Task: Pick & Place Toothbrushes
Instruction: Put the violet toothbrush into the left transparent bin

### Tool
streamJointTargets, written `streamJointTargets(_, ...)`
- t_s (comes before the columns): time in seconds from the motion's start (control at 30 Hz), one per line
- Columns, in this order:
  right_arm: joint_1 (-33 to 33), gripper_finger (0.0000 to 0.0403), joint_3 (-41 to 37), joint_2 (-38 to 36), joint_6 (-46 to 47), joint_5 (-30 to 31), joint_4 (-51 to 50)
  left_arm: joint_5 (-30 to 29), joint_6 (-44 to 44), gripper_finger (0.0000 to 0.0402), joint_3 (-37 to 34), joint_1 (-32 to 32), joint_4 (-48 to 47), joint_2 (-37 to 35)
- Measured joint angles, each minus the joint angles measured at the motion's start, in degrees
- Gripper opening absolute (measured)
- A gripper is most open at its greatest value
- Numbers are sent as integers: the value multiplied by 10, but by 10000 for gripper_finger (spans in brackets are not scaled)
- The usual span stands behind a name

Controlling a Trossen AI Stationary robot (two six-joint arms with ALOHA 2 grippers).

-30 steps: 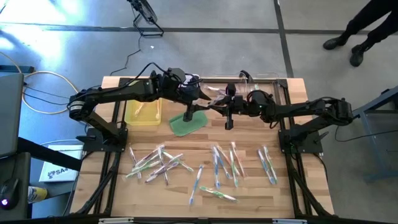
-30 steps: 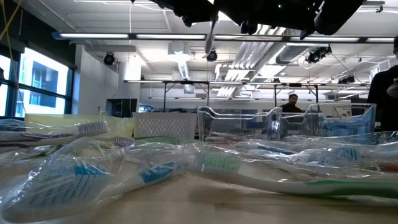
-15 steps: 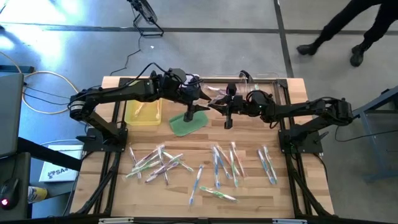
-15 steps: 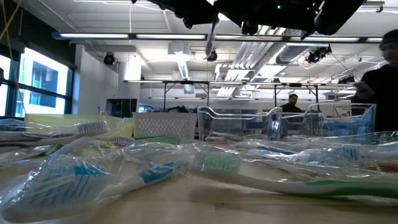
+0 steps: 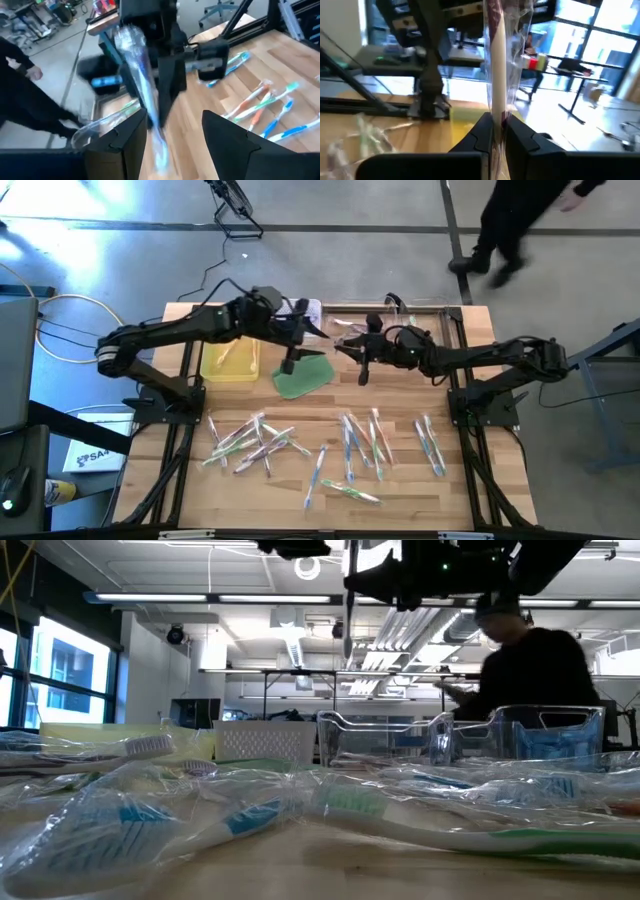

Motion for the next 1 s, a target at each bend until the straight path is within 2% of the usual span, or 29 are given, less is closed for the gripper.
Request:
streamJointTargets(0.2,-12,17,1,-27,-6,41,-48,-34,-7,184,-82,4,51,-62)
streamJointTargets(0.4,-29,17,1,-46,-41,129,-86,-39,-40,184,-190,4,134,-110)
streamJointTargets(0.6,-59,17,1,-40,-46,138,-90,-45,-71,184,-268,4,206,-148)
streamJointTargets(0.77,-95,17,1,-38,-47,152,-96,-44,-93,184,-297,4,252,-155)
streamJointTargets(1.0,-140,17,2,-36,-32,144,-143,-44,-95,184,-297,4,257,-154)
